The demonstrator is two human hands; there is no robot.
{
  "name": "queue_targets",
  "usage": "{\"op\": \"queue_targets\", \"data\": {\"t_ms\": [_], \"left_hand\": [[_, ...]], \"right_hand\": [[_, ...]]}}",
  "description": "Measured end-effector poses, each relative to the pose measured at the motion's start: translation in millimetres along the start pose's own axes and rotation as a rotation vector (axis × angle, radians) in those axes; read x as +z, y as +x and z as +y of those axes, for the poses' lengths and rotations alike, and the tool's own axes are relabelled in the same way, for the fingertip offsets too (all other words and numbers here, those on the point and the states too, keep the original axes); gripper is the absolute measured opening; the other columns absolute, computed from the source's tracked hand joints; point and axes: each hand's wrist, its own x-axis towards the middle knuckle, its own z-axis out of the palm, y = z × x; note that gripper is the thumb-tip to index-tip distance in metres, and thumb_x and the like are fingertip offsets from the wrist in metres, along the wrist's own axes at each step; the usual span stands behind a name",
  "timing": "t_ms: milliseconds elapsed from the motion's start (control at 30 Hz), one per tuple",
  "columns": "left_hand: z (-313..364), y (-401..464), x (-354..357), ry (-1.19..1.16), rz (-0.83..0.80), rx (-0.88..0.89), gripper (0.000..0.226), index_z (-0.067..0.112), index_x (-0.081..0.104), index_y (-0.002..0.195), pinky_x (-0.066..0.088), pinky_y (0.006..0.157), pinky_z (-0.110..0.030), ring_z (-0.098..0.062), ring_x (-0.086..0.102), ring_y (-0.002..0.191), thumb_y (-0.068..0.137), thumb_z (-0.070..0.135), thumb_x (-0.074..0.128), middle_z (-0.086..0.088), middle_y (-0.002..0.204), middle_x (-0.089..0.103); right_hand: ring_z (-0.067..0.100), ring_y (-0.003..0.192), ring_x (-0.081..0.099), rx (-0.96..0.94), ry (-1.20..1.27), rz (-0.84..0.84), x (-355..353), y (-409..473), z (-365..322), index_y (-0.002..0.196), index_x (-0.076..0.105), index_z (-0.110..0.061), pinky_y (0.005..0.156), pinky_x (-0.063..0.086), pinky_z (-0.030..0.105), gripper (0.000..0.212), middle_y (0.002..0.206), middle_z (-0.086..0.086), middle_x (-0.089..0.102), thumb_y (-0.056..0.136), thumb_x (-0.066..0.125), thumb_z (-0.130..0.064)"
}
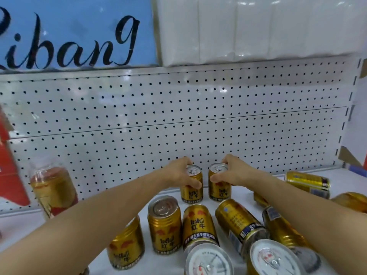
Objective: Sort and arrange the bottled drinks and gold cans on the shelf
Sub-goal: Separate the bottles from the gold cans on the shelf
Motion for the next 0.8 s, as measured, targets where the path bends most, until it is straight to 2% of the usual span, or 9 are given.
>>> {"op": "queue_targets", "data": {"t_ms": [100, 167, 267, 367, 467, 600, 800], "left_hand": [[3, -5, 0, 0.098, -0.010, 0.038, 0.083, 0.019, 0.031, 0.147, 0.042, 0.105, -0.038, -0.025, 0.044, 0.131, 0.080, 0.038, 0.077, -0.005, 0.149, 0.041], [7, -13, -5, 0.206, 0.011, 0.068, 0.084, 0.019, 0.022, 0.153, 0.035, 0.111, -0.041, -0.025, 0.036, 0.138, 0.087, 0.045, 0.067, -0.007, 0.155, 0.033], [12, -33, -15, 0.477, 0.176, 0.152, 0.079, 0.021, 0.016, 0.155, 0.031, 0.113, -0.043, -0.025, 0.028, 0.142, 0.093, 0.052, 0.054, -0.007, 0.158, 0.028], [14, -65, -19, 0.648, 0.355, 0.176, 0.076, 0.024, 0.017, 0.154, 0.031, 0.110, -0.039, -0.022, 0.028, 0.142, 0.093, 0.062, 0.042, -0.003, 0.156, 0.031], [17, -99, -21, 0.660, 0.519, 0.164, 0.074, 0.026, 0.024, 0.152, 0.028, 0.111, -0.037, -0.018, 0.031, 0.140, 0.092, 0.067, 0.037, 0.001, 0.153, 0.036], [22, -153, -29, 0.593, 0.710, 0.135, 0.074, 0.027, 0.028, 0.151, 0.026, 0.111, -0.035, -0.016, 0.032, 0.139, 0.090, 0.068, 0.036, 0.004, 0.151, 0.038], [5, -224, -39, 0.536, 0.853, 0.062, 0.070, 0.029, 0.032, 0.148, 0.033, 0.105, -0.035, -0.016, 0.039, 0.132, 0.089, 0.066, 0.041, 0.004, 0.145, 0.045]], "right_hand": [[0.024, 0.111, 0.053, -0.033, -0.103, -0.023, -1, -6, -6, 0.135, 0.036, -0.015, 0.081, 0.049, 0.032, 0.069, 0.127, 0.009, 0.052, 0.081, 0.073, -0.037], [0.028, 0.129, 0.042, -0.109, -0.239, -0.005, -4, -13, -11, 0.147, 0.026, -0.014, 0.098, 0.044, 0.038, 0.076, 0.146, 0.011, 0.040, 0.088, 0.065, -0.040], [0.027, 0.141, 0.024, -0.276, -0.360, 0.061, -10, -34, -20, 0.153, 0.019, -0.016, 0.110, 0.034, 0.042, 0.072, 0.157, 0.008, 0.024, 0.095, 0.055, -0.039], [0.023, 0.143, 0.021, -0.457, -0.482, 0.173, -14, -60, -31, 0.153, 0.020, -0.020, 0.109, 0.032, 0.040, 0.064, 0.158, 0.002, 0.021, 0.098, 0.047, -0.040], [0.018, 0.141, 0.025, -0.581, -0.506, 0.272, -17, -86, -42, 0.152, 0.022, -0.024, 0.105, 0.034, 0.036, 0.061, 0.157, -0.002, 0.023, 0.099, 0.043, -0.045], [0.014, 0.135, 0.034, -0.693, -0.401, 0.333, -20, -115, -58, 0.149, 0.029, -0.029, 0.097, 0.039, 0.035, 0.056, 0.152, -0.008, 0.031, 0.098, 0.044, -0.047], [0.012, 0.131, 0.040, -0.835, -0.234, 0.316, -2, -148, -101, 0.146, 0.033, -0.033, 0.096, 0.042, 0.038, 0.055, 0.148, -0.011, 0.036, 0.096, 0.049, -0.047]]}}
